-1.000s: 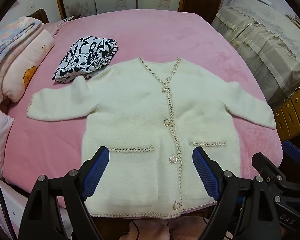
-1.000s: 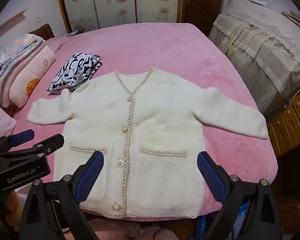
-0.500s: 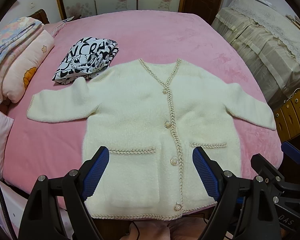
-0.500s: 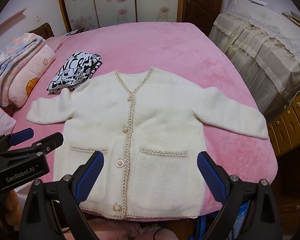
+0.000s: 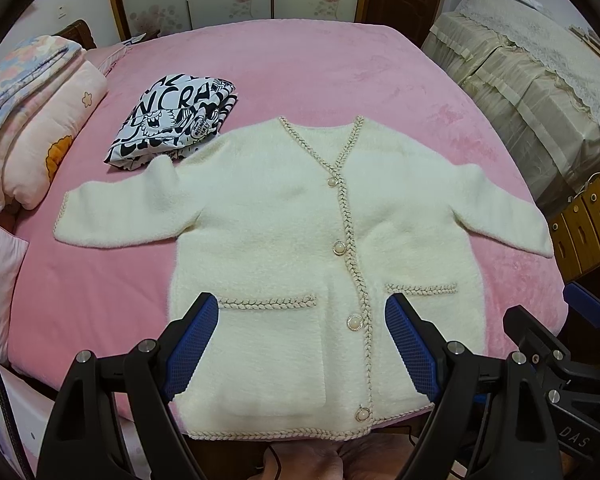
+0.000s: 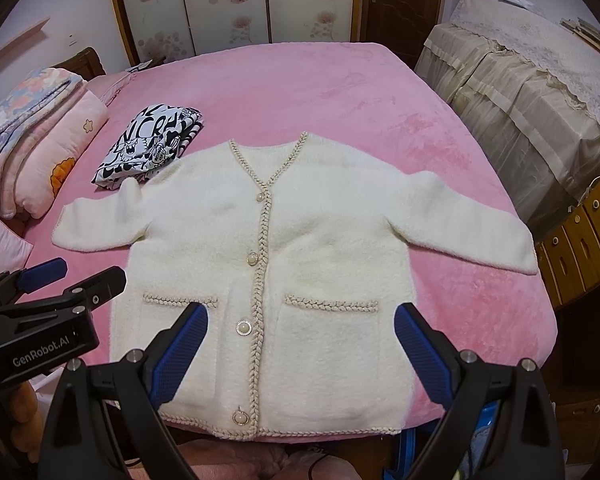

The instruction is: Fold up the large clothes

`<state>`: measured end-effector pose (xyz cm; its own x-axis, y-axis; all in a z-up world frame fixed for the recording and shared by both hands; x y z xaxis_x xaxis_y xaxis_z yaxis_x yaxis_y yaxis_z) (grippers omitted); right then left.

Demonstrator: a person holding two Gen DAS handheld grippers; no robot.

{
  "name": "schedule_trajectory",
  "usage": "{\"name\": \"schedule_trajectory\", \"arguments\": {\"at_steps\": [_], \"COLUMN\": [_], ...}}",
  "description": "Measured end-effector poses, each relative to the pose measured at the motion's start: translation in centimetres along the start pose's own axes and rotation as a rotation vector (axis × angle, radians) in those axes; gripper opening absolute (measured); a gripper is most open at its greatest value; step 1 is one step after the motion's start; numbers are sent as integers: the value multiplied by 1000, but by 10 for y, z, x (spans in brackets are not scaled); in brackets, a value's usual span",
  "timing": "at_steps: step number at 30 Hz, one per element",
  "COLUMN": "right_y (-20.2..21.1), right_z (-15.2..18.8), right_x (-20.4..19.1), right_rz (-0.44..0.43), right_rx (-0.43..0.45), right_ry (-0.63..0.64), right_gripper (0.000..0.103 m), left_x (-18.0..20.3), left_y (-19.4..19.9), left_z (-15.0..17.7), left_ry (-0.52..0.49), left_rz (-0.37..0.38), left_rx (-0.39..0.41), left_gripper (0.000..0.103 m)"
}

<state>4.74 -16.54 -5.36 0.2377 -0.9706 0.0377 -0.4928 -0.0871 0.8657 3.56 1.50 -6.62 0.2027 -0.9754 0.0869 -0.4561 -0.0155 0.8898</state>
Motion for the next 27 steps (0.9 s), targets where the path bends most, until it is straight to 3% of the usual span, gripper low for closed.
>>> {"name": "schedule_trajectory", "arguments": {"at_steps": [14,27], "right_y": [3,3], "right_z": [-1,8], "right_x": [-4,3], "right_rz": [0,-22], "right_rx": [-6,-31], "right_ry": [-8,-87], "right_gripper": [95,95], "left_x": [-5,6], "left_y": [1,-3], "left_z": [-1,1], "left_ry": [-7,-72], "left_rz": [-2,6], "left_rx": [-5,-22], "left_gripper": [85,85]}}
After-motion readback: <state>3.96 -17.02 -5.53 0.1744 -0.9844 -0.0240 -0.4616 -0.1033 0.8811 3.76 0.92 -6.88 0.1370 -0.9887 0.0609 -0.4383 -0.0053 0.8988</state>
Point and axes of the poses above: each gripper's, at about its wrist camera, not at the fingertips, and y roughly against the way its jaws point, x to its right, z to its underside, the point moved 7 cm from there along -y, roughly the way its jaws point, and after that the axes turned 4 degrees about y, right-handed, at the moved point
